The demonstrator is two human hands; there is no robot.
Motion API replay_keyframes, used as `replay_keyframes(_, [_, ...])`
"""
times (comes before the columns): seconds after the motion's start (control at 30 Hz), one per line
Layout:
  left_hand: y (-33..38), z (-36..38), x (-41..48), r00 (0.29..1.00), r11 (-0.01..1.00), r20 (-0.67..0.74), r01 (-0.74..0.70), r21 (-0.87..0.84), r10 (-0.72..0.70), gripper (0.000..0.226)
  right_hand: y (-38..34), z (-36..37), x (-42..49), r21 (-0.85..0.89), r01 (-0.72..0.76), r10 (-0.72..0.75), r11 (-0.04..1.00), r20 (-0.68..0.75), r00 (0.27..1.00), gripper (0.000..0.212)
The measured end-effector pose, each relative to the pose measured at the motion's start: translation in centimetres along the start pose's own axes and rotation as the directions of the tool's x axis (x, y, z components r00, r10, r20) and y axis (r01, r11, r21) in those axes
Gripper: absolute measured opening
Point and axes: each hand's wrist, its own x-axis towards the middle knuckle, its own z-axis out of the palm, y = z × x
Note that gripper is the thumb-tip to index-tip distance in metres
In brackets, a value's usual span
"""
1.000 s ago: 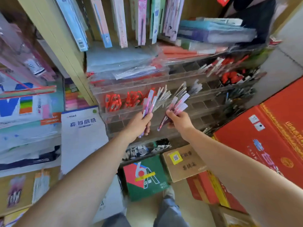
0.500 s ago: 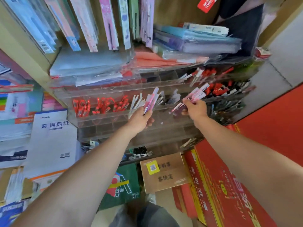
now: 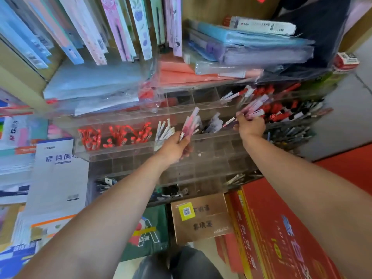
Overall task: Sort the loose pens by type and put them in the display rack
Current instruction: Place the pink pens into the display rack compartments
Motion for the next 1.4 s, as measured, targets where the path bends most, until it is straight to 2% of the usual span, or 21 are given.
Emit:
replay_keyframes(0.2, [0.1, -0.2, 0.4, 0.999, 1.000, 0.031, 0.016, 0.013, -0.016, 0.012, -0.2, 1.0, 0.1, 0.064, 0.024, -0.026, 0.998, 0.031, 0.999, 0.031])
replay_keyframes(0.37, [-0.1, -0.6, 0.8, 0.999, 0.999, 0.040, 0.021, 0.031, -0.022, 0.015, 0.7, 1.5, 0.6, 0.009, -0.079, 0.078, 0.997, 0.078, 0.994, 0.028])
replay_keyframes(0.6, [-0.2, -1.0, 0.5, 0.998, 0.998, 0.052, 0.044, 0.039, -0.046, 0.024, 1.3, 1.5, 1.5, 0.001, -0.111, 0.111, 0.994, -0.007, 0.994, 0.024])
replay_keyframes(0.8, [-0.2, -1.4, 0.1, 0.995, 0.998, 0.080, 0.050, 0.042, -0.054, 0.022, 1.2, 1.7, 0.9, 0.005, -0.161, 0.159, 0.987, 0.130, 0.979, 0.020])
replay_keyframes(0.9, [0.1, -1.5, -0.2, 0.994, 0.998, 0.096, 0.054, 0.032, -0.057, 0.018, 1.0, 1.5, 0.6, 0.058, -0.146, 0.135, 0.988, 0.158, 0.978, 0.008])
replay_keyframes(1.0, [0.5, -1.6, -0.5, 0.993, 0.998, 0.101, 0.051, 0.044, -0.055, 0.017, 1.1, 1.5, 0.7, 0.124, -0.151, 0.136, 0.981, 0.123, 0.983, 0.046])
replay_keyframes(1.07, [0.7, -1.4, -0.7, 0.993, 0.998, 0.103, 0.048, 0.044, -0.052, 0.018, 1.7, 1.4, 1.1, 0.085, -0.116, 0.113, 0.990, 0.042, 0.993, 0.068])
replay_keyframes(1.13, [1.1, -1.3, -1.0, 0.993, 0.998, 0.103, 0.043, 0.051, -0.048, 0.018, 1.5, 1.0, 0.1, 0.030, -0.034, 0.035, 0.999, -0.031, 0.999, 0.062])
replay_keyframes(1.2, [1.5, -1.1, -1.4, 0.993, 0.998, 0.110, 0.036, 0.059, -0.042, 0.018, 1.4, 0.8, -1.3, 0.024, 0.072, -0.071, 0.997, -0.041, 0.997, 0.042])
replay_keyframes(1.23, [1.7, -1.0, -1.6, 0.992, 0.997, 0.118, 0.031, 0.067, -0.039, 0.018, 1.2, 0.6, -2.2, 0.065, 0.087, -0.090, 0.994, 0.035, 0.995, 0.033])
replay_keyframes(1.3, [2.1, -0.7, -1.9, 0.989, 0.996, 0.145, 0.021, 0.091, -0.034, 0.017, 1.1, 0.4, -3.7, 0.114, 0.046, -0.077, 0.992, 0.287, 0.955, 0.028])
replay_keyframes(1.4, [2.1, -0.1, -2.1, 0.971, 0.987, 0.236, 0.001, 0.158, -0.039, 0.015, 0.6, 0.0, -5.8, 0.056, -0.077, 0.023, 0.995, 0.639, 0.769, 0.032])
